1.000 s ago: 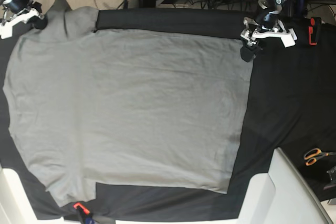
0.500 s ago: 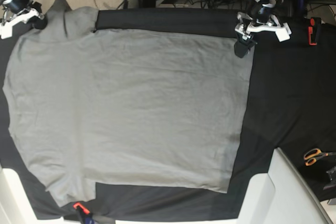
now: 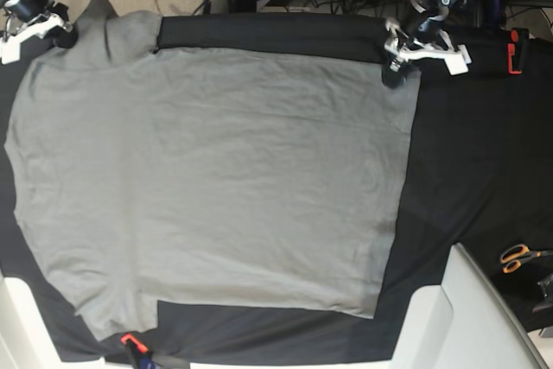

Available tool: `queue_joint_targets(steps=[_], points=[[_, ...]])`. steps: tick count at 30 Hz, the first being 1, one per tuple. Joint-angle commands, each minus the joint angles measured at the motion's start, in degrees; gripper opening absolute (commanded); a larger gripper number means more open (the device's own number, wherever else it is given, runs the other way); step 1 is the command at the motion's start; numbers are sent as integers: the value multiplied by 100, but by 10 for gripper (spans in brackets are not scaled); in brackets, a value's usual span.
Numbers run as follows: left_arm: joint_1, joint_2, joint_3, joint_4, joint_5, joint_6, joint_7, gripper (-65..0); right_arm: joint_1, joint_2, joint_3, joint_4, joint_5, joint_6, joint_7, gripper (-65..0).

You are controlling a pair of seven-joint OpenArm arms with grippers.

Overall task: Fold the T-shirt properly
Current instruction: 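Lower both grippers and pinch the grey shirt's side edge, then lift the pinched side edge and drag it across the shirt body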

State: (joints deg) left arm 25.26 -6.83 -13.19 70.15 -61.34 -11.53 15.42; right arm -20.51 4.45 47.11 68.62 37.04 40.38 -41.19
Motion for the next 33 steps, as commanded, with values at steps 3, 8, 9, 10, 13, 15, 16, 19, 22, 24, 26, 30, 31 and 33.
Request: queue_joint_targets(steps=[3, 8, 9, 10, 13, 15, 16, 19, 22, 24, 26, 30, 31, 33], points=[[46, 63, 93, -153, 363, 480, 678, -650, -28, 61, 5, 35, -121, -38, -52, -648], [46, 2, 145, -74, 372, 480, 695, -650, -28, 61, 5, 87, -121, -38, -79, -648], [46, -33, 163, -39, 372, 480, 695, -650, -28, 61, 5, 87, -121, -38, -167, -648], [72, -42, 163, 5, 372, 480, 704, -650, -10, 69, 5, 96, -121, -38, -272, -648], [107, -139, 163, 251, 424, 489, 704, -650, 60, 69, 5, 316, -121, -38, -448, -648], [116, -148, 145, 453, 670, 516, 704, -650, 69, 61, 5, 545, -121, -38, -483, -648], [125, -148, 137, 550, 820, 516, 704, -650, 95, 61, 14, 650, -121, -38, -598, -648], [195, -139, 154, 849, 1154, 516, 704, -650, 183, 69, 58, 984, -121, -38, -1011, -648], [248, -113, 128, 1121, 1339, 524, 713, -650, 280, 69, 67, 1186, -121, -38, -1301, -648], [248, -130, 137, 1271, 1347, 674, 713, -650, 368, 69, 67, 1301, -121, -38, -1380, -648], [239, -139, 145, 1438, 1347, 990, 713, -650, 464, 78, 49, 1336, -121, -38, -1415, -648], [169, -148, 154, 1561, 1347, 1201, 713, -650, 746, 245, 58, 1283, -121, -38, -1591, -648], [99, -157, 163, 1587, 1347, 1201, 731, -650, 807, 263, 49, 1283, -112, -38, -1591, -648], [-16, -157, 119, 1596, 1347, 1201, 1029, -650, 948, 289, 40, 1283, -112, -38, -1591, -648]])
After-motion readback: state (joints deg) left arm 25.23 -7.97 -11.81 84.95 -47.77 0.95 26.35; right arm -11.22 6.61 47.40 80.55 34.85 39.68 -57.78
